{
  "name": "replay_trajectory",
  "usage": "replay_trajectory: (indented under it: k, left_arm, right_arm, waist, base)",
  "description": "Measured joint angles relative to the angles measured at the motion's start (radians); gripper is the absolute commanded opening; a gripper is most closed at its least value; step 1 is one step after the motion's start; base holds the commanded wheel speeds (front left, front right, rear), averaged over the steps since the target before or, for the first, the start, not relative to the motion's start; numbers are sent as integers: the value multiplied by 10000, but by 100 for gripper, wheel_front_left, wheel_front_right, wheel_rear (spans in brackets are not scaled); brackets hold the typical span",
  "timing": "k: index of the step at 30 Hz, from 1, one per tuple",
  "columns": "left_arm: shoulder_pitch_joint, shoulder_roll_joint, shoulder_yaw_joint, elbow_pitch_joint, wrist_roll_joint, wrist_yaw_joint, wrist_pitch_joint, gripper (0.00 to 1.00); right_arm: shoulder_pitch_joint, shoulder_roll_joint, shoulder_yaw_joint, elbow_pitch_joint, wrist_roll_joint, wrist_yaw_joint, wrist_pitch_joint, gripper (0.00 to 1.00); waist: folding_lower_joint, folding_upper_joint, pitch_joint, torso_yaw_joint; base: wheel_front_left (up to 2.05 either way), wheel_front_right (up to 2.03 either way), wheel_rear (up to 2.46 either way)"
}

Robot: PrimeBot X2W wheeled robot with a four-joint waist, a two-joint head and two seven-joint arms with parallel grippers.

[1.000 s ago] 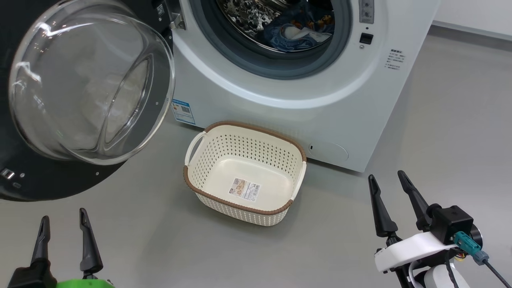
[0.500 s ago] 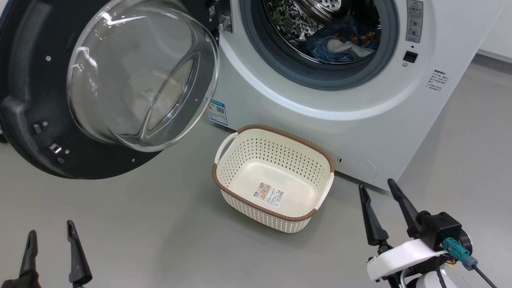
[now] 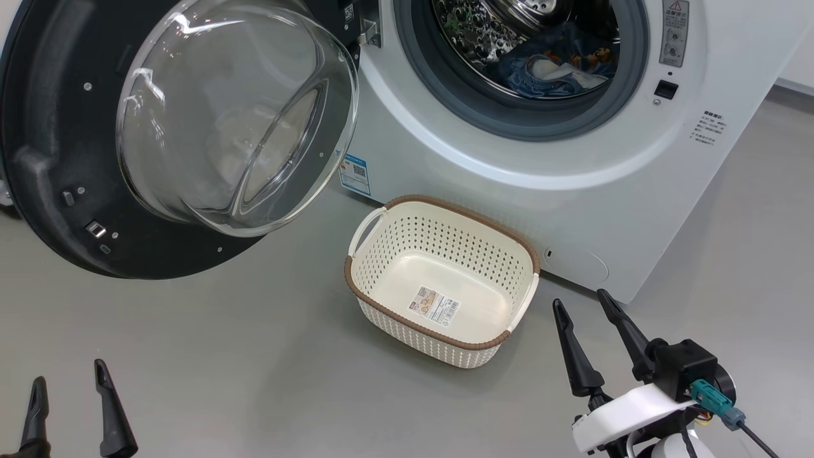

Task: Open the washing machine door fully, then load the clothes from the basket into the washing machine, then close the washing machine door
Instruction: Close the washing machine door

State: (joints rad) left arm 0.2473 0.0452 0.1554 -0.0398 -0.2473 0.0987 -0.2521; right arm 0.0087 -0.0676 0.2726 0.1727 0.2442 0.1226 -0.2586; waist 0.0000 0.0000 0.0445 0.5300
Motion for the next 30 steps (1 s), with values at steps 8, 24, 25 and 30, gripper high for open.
replay_trajectory:
  k: [8, 24, 25, 30]
  left_arm:
    - [-1, 0, -59, -56, 2, 0, 0, 100]
    - [-1, 0, -265, -115, 21, 0, 0, 100]
    - [-1, 0, -265, -123, 46, 0, 0, 100]
    - [-2, 0, -268, -157, 92, 0, 0, 100]
  right_arm:
    - [-2, -29, -29, 56, 13, -2, 0, 100]
    - [-3, -29, -105, 105, 35, 0, 0, 100]
    - [-3, -29, -107, 105, 36, 0, 0, 100]
    - [-3, -27, -142, 107, 77, 0, 0, 100]
  waist:
    - [0, 0, 50, -5]
    - [0, 0, 77, -27]
    - [0, 0, 77, -28]
    - [0, 0, 75, -32]
  base:
    - [0, 0, 0]
    - [0, 0, 0]
    - [0, 0, 0]
    - [0, 0, 0]
